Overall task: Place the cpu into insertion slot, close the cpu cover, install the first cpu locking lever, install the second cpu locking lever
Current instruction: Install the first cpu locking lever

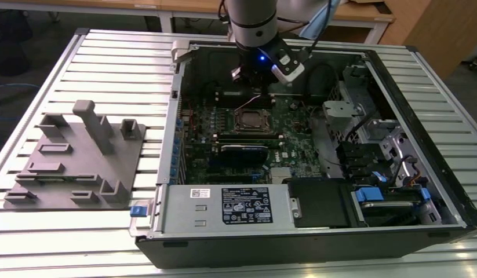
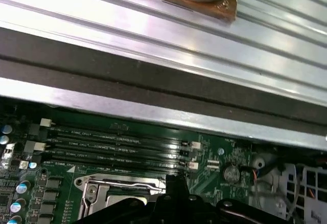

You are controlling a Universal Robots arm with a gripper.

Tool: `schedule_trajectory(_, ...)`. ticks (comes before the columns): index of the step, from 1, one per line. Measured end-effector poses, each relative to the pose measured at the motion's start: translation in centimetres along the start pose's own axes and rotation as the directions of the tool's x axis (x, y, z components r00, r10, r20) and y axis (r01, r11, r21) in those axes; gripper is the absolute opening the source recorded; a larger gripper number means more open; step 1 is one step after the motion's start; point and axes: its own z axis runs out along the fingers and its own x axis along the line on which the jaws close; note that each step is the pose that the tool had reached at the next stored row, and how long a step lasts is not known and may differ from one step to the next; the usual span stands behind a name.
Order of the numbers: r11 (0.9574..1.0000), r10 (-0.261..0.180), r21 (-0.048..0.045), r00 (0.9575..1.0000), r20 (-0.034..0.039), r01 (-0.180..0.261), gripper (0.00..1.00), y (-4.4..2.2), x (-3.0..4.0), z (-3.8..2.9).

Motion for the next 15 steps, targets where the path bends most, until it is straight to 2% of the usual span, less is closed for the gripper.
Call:
schedule_trajectory(2, 0.9998, 0.018, 0.0082, 0.9998, 0.0026, -0.018, 0.11, 0.00, 0.00, 0.00)
schedule_trajectory(7, 0.9998, 0.019, 0.0092, 0.9998, 0.0021, -0.019, 0.11, 0.00, 0.00, 0.00)
schedule_trajectory(8, 0.9998, 0.021, 0.0086, 0.9998, -0.0036, -0.021, 0.11, 0.00, -0.02, 0.02)
schedule_trajectory(10, 0.9997, 0.024, 0.0068, 0.9994, -0.0233, -0.024, 0.11, -0.01, -0.06, 0.03)
schedule_trajectory(15, 0.9997, 0.025, 0.0067, 0.9994, -0.0251, -0.025, 0.11, -0.02, -0.06, 0.04)
